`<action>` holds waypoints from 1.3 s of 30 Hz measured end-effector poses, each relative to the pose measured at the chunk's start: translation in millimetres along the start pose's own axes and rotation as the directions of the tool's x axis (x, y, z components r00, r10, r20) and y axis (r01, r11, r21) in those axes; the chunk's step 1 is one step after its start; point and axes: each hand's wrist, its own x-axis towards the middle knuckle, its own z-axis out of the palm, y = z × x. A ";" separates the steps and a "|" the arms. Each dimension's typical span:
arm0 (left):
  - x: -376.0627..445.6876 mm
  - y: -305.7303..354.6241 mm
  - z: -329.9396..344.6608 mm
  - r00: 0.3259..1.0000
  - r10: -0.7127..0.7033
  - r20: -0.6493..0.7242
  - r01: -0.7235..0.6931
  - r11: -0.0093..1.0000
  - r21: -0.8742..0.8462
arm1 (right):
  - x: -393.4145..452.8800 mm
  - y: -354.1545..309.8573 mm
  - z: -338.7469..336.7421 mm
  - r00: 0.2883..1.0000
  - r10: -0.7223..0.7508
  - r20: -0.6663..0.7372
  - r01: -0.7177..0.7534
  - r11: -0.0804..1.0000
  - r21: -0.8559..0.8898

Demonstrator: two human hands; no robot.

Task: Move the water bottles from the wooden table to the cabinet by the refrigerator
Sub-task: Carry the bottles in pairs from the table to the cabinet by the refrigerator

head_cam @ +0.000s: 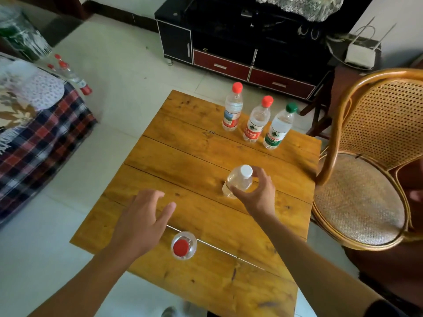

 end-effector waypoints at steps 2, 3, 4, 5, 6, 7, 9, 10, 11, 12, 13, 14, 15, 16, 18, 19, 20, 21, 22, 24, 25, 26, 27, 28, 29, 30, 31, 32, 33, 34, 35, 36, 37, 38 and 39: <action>-3.9 0.5 -1.0 1.000 0.012 0.004 -0.012 1.000 -0.006 | -18.8 -6.6 -10.6 1.000 0.005 0.001 -0.005 1.000 -0.010; -6.6 0.9 -1.2 1.000 0.022 0.005 -0.021 1.000 -0.014 | -30.0 -10.5 -15.9 1.000 0.015 0.003 -0.015 1.000 -0.013; -10.2 1.4 -1.4 0.999 0.035 0.006 -0.035 0.999 -0.022 | -42.6 -14.9 -21.6 1.000 0.021 0.000 -0.021 1.000 -0.015; -14.5 1.8 -1.7 0.999 0.049 0.004 -0.049 0.998 -0.028 | -56.1 -19.4 -27.5 1.000 0.015 -0.006 -0.015 1.000 -0.016; -19.6 1.7 -2.8 0.998 0.065 -0.004 -0.065 0.998 -0.028 | -69.7 -23.9 -32.8 1.000 0.005 -0.011 -0.005 1.000 -0.020; -25.4 0.7 -4.3 0.997 0.082 -0.010 -0.082 0.996 -0.022 | -83.6 -29.0 -38.0 1.000 -0.006 -0.016 0.005 1.000 -0.029; -39.3 -4.1 -7.5 0.993 0.116 -0.005 -0.116 0.993 -0.006 | -111.3 -38.0 -46.9 1.000 -0.001 -0.020 0.000 0.999 -0.045; -46.1 -7.3 -8.7 0.990 0.141 0.002 -0.141 0.990 -0.002 | -124.9 -42.1 -50.7 1.000 0.008 -0.024 -0.009 0.999 -0.048; -52.7 -11.3 -9.6 0.986 0.165 0.009 -0.165 0.986 0.000 | -137.9 -45.8 -53.5 1.000 0.018 -0.023 -0.019 0.998 -0.054; -59.3 -14.8 -10.9 0.983 0.183 0.011 -0.183 0.983 0.001 | -150.1 -50.0 -55.7 1.000 0.020 -0.016 -0.021 0.998 -0.067; -65.4 -18.3 -12.0 0.982 0.190 0.011 -0.190 0.982 0.003 | -161.0 -52.6 -56.5 1.000 0.020 -0.008 -0.020 0.996 -0.085; -71.5 -21.5 -12.7 0.981 0.193 0.008 -0.193 0.981 0.003 | -171.3 -54.0 -56.4 1.000 0.021 0.005 -0.021 0.995 -0.101; -77.1 -24.6 -13.0 0.981 0.192 0.007 -0.192 0.981 -0.003 | -180.8 -54.3 -55.6 0.999 0.032 0.017 -0.030 0.993 -0.111; -82.2 -27.3 -12.9 0.982 0.191 0.005 -0.191 0.981 -0.013 | -189.4 -53.7 -54.3 0.999 0.047 0.026 -0.044 0.992 -0.114; -90.3 -32.9 -11.0 0.980 0.197 0.009 -0.196 0.980 -0.028 | -204.8 -50.6 -50.6 0.997 0.070 0.034 -0.065 0.991 -0.118; -93.0 -35.3 -9.0 0.980 0.200 0.013 -0.199 0.979 -0.031 | -210.8 -48.3 -48.2 0.996 0.078 0.040 -0.072 0.990 -0.125; -94.8 -38.0 -5.9 0.979 0.202 0.021 -0.201 0.979 -0.033 | -215.8 -45.9 -45.7 0.995 0.084 0.049 -0.077 0.988 -0.132; -95.4 -41.0 -1.6 0.978 0.204 0.034 -0.202 0.979 -0.037 | -219.7 -43.0 -42.8 0.994 0.089 0.056 -0.080 0.987 -0.137; -95.6 -43.9 3.6 0.978 0.204 0.051 -0.202 0.978 -0.045 | -223.1 -40.1 -39.7 0.995 0.085 0.060 -0.076 0.987 -0.139; -93.4 -48.8 15.4 0.977 0.202 0.073 -0.197 0.978 -0.064 | -227.4 -33.4 -31.9 0.996 0.073 0.053 -0.065 0.988 -0.141; -91.7 -51.7 22.3 0.978 0.193 0.074 -0.187 0.979 -0.084 | -228.4 -30.1 -27.6 0.996 0.069 0.050 -0.061 0.988 -0.144; -90.3 -53.9 29.1 0.981 0.180 0.074 -0.171 0.979 -0.112 | -228.6 -26.2 -23.3 0.996 0.067 0.051 -0.059 0.987 -0.146; -89.0 -56.0 36.2 0.983 0.164 0.081 -0.151 0.978 -0.143 | -228.6 -22.6 -19.6 0.997 0.063 0.051 -0.055 0.988 -0.146; -88.1 -58.0 43.5 0.985 0.149 0.092 -0.131 0.976 -0.173 | -228.3 -18.8 -16.4 0.997 0.055 0.049 -0.047 0.988 -0.147; -87.1 -59.1 50.2 0.984 0.137 0.109 -0.114 0.974 -0.196 | -227.6 -15.8 -13.9 0.998 0.044 0.045 -0.036 0.988 -0.149; -86.1 -60.0 56.8 0.984 0.133 0.119 -0.106 0.972 -0.211 | -226.3 -13.8 -12.3 0.999 0.028 0.042 -0.022 0.988 -0.151; -84.8 -61.2 62.9 0.984 0.133 0.121 -0.104 0.971 -0.217 | -224.5 -12.1 -10.6 0.999 0.013 0.039 -0.007 0.988 -0.152; -83.3 -62.4 67.8 0.984 0.131 0.118 -0.103 0.970 -0.219 | -222.1 -10.9 -9.0 0.999 -0.007 0.033 0.012 0.988 -0.152; -82.1 -63.7 71.5 0.986 0.124 0.113 -0.097 0.970 -0.222 | -219.4 -9.5 -7.1 0.999 -0.024 0.025 0.028 0.988 -0.151; -81.2 -65.2 74.4 0.987 0.116 0.108 -0.089 0.970 -0.226 | -216.8 -8.1 -4.9 0.999 -0.034 0.016 0.036 0.988 -0.150; -80.3 -67.0 76.8 0.988 0.107 0.107 -0.080 0.970 -0.231 | -214.1 -6.5 -2.6 0.999 -0.035 0.008 0.035 0.988 -0.149; -79.6 -68.9 78.9 0.988 0.104 0.110 -0.076 0.970 -0.230 | -211.7 -4.5 -0.1 1.000 -0.028 0.004 0.028 0.988 -0.152; -78.4 -70.6 80.7 0.988 0.107 0.114 -0.079 0.972 -0.222 | -209.3 -2.8 2.2 1.000 -0.020 0.005 0.020 0.987 -0.158; -77.3 -71.7 82.1 0.986 0.114 0.118 -0.088 0.974 -0.210 | -207.2 -0.9 4.5 1.000 -0.012 0.009 0.013 0.986 -0.167; -76.0 -71.8 83.2 0.986 0.120 0.118 -0.094 0.974 -0.208 | -205.4 1.0 6.6 1.000 -0.006 0.011 0.007 0.985 -0.170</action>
